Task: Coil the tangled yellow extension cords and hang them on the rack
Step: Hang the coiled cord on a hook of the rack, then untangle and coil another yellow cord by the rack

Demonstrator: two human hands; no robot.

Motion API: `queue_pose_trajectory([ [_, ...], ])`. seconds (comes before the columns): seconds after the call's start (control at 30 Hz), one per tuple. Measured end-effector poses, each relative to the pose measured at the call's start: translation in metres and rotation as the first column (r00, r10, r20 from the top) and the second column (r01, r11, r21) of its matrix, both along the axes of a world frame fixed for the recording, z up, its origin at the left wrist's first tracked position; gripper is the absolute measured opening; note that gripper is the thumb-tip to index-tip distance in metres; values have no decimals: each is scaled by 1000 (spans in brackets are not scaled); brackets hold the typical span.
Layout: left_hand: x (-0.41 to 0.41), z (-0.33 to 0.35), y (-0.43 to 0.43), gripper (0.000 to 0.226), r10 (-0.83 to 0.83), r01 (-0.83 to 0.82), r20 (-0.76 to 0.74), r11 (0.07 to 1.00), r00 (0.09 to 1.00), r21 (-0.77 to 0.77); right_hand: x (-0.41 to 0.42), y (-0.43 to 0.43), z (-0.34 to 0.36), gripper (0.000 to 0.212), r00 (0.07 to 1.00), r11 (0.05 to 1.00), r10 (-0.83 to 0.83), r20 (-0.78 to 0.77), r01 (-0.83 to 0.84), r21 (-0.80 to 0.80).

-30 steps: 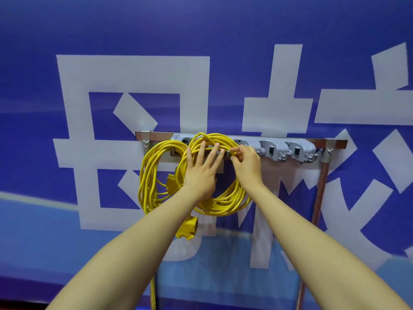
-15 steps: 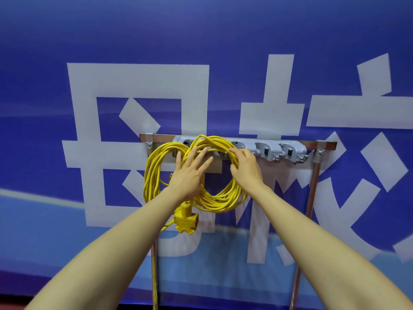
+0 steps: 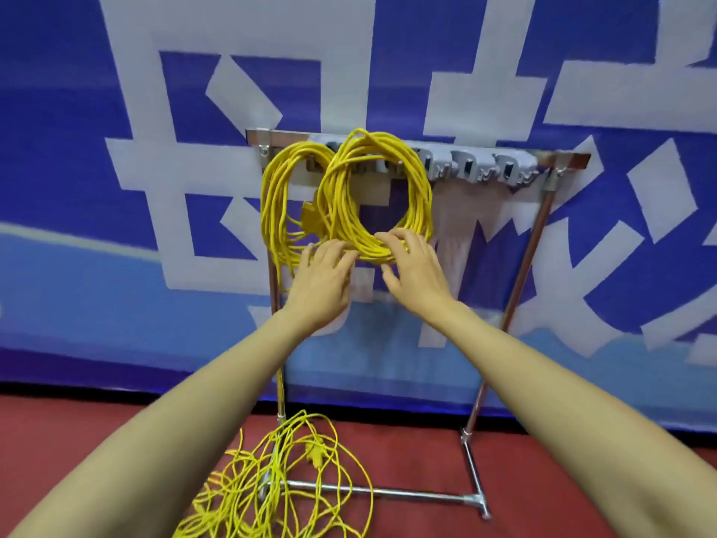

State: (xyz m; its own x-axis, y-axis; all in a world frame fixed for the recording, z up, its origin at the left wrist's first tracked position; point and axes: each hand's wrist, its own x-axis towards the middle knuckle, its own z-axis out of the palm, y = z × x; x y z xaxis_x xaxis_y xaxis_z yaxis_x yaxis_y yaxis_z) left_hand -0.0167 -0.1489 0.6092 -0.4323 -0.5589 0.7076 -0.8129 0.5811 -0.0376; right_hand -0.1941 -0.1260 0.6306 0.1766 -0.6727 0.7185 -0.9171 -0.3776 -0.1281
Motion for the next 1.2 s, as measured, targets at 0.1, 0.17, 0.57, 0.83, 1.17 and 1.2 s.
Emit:
queue_pose_trajectory([
  [0.1,15,-66,18,43,-12,8,44,996,999,83,5,19,-64,53,998,994,21,-60,-15,106],
  [0.17,25,-115,25,43,5,-21,91,986,996,167,7,26,-110,55,995,982,16,-97,2,187],
  [0.57,74,-383,33,56,127,-411,408,522,904,748,27,3,-382,60,985,595,-23,-174,153,789],
  [0.83,102,-526,53,68,442,-372,306,68,843,926,61,-13,-538,58,998,323,5,-60,55,945],
  [1.17,131,-611,117,44,614,-158,328,-314,718,936,132,40,-630,49,967,-54,-48,250,-252,966],
  [1.2,130,-613,118,37,631,-121,299,-310,716,943,137,46,-634,48,959,-92,-52,279,-283,955],
])
